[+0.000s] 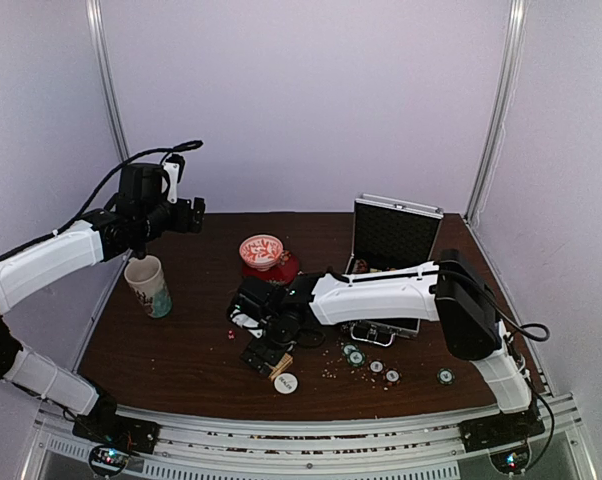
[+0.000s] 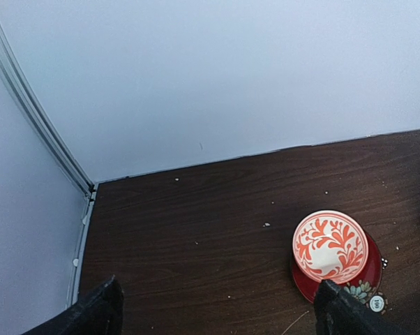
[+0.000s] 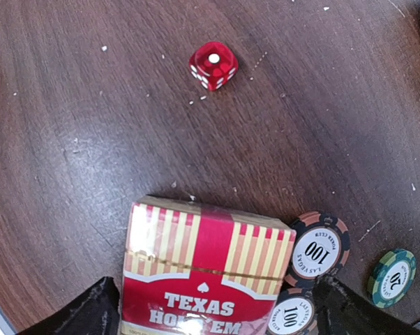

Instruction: Pack up texas hold em set

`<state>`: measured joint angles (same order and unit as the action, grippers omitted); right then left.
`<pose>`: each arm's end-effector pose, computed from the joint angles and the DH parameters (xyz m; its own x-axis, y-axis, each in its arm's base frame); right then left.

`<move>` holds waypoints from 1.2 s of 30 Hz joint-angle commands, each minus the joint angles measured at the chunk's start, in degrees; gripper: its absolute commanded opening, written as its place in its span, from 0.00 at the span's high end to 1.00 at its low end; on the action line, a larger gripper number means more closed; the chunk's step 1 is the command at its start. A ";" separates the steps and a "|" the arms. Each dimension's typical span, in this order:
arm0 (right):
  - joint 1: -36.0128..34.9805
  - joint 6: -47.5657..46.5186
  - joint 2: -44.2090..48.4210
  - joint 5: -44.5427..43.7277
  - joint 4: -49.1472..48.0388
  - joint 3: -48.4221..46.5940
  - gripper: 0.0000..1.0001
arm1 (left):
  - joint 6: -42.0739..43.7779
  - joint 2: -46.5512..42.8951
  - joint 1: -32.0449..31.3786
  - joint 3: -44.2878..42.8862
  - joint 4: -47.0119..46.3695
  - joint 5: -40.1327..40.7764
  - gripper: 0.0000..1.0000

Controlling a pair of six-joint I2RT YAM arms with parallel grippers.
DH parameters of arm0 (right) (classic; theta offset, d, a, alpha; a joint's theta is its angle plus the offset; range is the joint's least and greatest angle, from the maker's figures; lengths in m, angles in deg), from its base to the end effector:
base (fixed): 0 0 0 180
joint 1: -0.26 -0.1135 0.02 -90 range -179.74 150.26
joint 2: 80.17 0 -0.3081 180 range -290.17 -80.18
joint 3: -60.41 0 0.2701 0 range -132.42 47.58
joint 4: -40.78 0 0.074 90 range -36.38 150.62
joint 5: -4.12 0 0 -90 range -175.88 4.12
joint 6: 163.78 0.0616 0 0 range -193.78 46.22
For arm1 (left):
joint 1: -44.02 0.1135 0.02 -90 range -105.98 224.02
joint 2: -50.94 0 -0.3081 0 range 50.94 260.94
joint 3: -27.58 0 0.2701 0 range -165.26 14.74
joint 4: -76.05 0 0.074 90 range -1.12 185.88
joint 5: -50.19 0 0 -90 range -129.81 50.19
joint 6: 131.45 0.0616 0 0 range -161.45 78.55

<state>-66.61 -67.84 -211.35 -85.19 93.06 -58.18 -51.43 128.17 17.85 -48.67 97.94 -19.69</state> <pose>0.2130 0.5006 0.1638 -0.4491 -0.7879 -0.4213 -0.8798 0.4722 0.0548 0.3176 -0.1324 0.3581 -0.3660 -0.0015 -0.9306 0.0673 0.9973 -0.0280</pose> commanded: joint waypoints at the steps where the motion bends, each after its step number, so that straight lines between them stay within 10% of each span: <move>1: -0.16 0.05 -0.13 0.75 1.25 0.86 0.06 | -0.23 -0.94 0.69 0.40 -2.38 -0.77 0.03; 25: -0.23 -3.44 1.67 3.11 1.59 -1.30 0.26 | -0.09 -0.77 1.02 0.40 -2.38 -1.13 0.03; 36: 1.31 -18.50 12.21 20.71 8.56 1.82 0.34 | 0.35 0.61 1.84 0.23 -2.38 -1.12 0.03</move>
<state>-66.51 -78.46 -205.03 -71.95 97.19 -57.02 -51.41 128.19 19.09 -48.67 97.92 -20.52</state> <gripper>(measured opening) 0.702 0.971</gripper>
